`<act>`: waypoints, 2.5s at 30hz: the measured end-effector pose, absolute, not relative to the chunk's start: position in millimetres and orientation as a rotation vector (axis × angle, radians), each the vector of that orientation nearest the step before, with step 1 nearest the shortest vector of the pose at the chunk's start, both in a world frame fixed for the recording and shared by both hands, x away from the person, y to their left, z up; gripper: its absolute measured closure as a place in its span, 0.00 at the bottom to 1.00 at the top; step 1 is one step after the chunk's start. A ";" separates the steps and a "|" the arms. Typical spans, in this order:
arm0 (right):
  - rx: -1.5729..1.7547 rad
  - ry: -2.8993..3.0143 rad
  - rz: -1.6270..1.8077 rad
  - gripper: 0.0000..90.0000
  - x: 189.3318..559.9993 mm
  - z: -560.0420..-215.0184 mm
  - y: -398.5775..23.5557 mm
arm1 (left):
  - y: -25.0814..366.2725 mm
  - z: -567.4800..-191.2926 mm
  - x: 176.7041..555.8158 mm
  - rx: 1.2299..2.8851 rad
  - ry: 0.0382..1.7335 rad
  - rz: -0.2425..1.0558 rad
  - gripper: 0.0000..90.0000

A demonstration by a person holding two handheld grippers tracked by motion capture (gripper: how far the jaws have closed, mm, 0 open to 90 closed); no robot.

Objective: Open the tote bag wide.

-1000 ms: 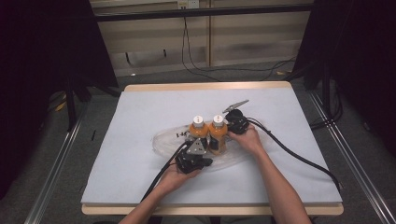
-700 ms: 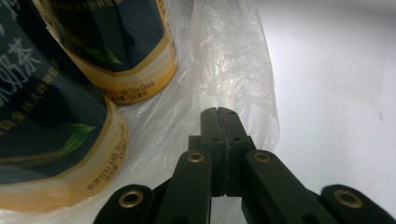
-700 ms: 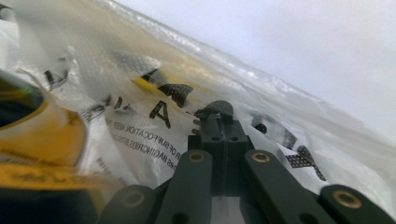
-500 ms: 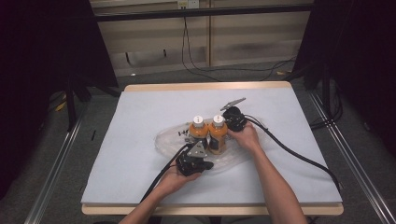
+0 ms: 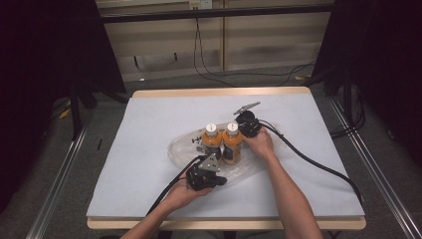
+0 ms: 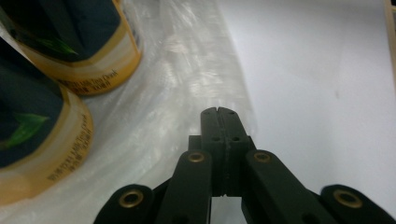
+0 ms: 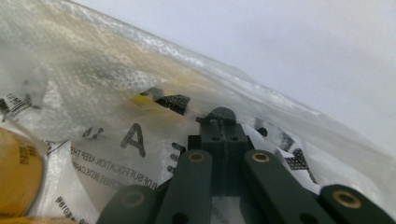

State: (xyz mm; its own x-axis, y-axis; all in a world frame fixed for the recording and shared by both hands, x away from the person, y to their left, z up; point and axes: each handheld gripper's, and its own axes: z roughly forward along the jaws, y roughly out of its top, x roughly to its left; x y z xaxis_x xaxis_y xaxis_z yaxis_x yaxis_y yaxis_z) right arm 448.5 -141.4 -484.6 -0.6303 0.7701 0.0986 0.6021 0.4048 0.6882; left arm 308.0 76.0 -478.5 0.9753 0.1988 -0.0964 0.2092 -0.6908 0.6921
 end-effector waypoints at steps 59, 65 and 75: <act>1.200 2.398 1.016 1.00 468.1 -479.9 -129.4 | 76.9 -474.7 302.7 2.377 0.259 -0.029 1.00; 1.184 2.371 1.092 1.00 458.7 -465.2 -137.3 | 78.9 -469.6 301.4 2.333 0.263 -0.034 1.00; 1.140 2.335 1.139 1.00 433.4 -438.9 -157.1 | 98.4 -453.8 310.7 2.200 0.347 -0.014 1.00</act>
State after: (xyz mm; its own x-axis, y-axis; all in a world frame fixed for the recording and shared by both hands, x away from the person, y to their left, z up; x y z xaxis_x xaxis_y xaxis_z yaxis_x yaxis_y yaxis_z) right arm 433.4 -157.1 -438.9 -0.6387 0.7664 0.0689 0.5261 0.3695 0.7660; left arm 310.7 98.4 -453.8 0.9609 0.2425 -0.1338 0.2528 -0.5709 0.7811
